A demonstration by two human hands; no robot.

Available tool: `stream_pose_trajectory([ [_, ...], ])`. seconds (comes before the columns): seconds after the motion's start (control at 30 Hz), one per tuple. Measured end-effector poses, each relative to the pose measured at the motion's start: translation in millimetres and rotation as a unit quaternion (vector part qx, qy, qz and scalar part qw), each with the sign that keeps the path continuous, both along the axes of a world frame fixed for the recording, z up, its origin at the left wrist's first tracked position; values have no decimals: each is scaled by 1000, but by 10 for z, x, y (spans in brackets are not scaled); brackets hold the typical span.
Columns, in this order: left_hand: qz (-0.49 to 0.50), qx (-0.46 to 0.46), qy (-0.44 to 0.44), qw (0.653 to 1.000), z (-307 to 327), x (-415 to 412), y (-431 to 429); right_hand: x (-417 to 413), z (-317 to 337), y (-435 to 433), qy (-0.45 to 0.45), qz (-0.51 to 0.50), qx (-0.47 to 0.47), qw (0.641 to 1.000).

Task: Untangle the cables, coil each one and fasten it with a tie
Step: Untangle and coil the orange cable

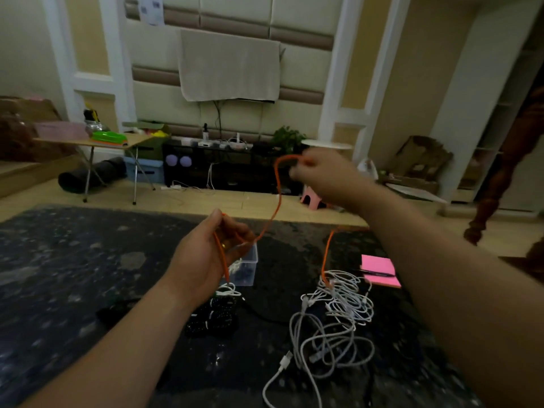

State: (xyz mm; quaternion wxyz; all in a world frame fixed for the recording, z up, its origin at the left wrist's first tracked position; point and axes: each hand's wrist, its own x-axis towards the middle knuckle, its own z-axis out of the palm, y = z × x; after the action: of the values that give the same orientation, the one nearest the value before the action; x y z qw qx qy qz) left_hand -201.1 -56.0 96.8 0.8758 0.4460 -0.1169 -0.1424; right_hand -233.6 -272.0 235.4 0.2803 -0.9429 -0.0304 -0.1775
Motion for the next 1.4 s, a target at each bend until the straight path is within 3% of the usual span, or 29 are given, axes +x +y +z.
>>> stream_pose_trajectory([
  [0.07, 8, -3, 21, 1000, -90, -17, 34, -75, -513, -171, 70, -35, 13, 997],
  [0.17, 39, -31, 50, 998, -177, 9, 11, -180, -1317, -356, 152, -32, 173, 973],
  [0.27, 56, -49, 69, 995, -229, 119, -78, -217, -1796, -311, 181, 14, 428, 885],
  [0.33, 65, -37, 72, 995, -281, 212, -153, -251, -1902, -222, 184, 19, 515, 837],
  [0.43, 59, -14, 76, 995, -326, 290, -273, -255, -1943, -141, 145, -26, 541, 828],
  [0.53, 63, 10, 66, 996, -336, 280, -368, -213, -1979, -138, 96, -90, 494, 860],
  [0.6, 88, 122, -8, 989, -318, 224, -415, -203, -2002, -143, 131, -104, 441, 882],
  [0.67, 116, 286, -140, 941, -344, 152, -441, -213, -1991, -98, 204, -84, 449, 866],
  [0.73, 109, 401, -276, 867, -458, 122, -434, -233, -1929, -36, 256, -48, 518, 815],
  [0.8, 53, 458, -346, 817, -601, 115, -411, -244, -1863, 6, 277, -16, 569, 774],
  [0.87, -4, 490, -362, 793, -739, 129, -394, -266, -1816, 40, 288, 9, 583, 759],
  [0.97, -72, 489, -370, 787, -817, 87, -389, -353, -1783, 83, 301, 64, 534, 788],
  [1.07, -93, 456, -335, 819, -827, 57, -432, -402, -1807, 89, 283, 79, 406, 865],
  [1.17, -99, 453, -275, 842, -874, 125, -469, -350, -1922, 60, 176, 26, 261, 949],
  [1.3, -125, 384, -166, 900, -974, 128, -518, -247, -2052, 84, 58, -41, 277, 958],
  [1.4, -192, 273, -125, 934, -987, 59, -573, -236, -2029, 132, 54, -16, 257, 965],
])
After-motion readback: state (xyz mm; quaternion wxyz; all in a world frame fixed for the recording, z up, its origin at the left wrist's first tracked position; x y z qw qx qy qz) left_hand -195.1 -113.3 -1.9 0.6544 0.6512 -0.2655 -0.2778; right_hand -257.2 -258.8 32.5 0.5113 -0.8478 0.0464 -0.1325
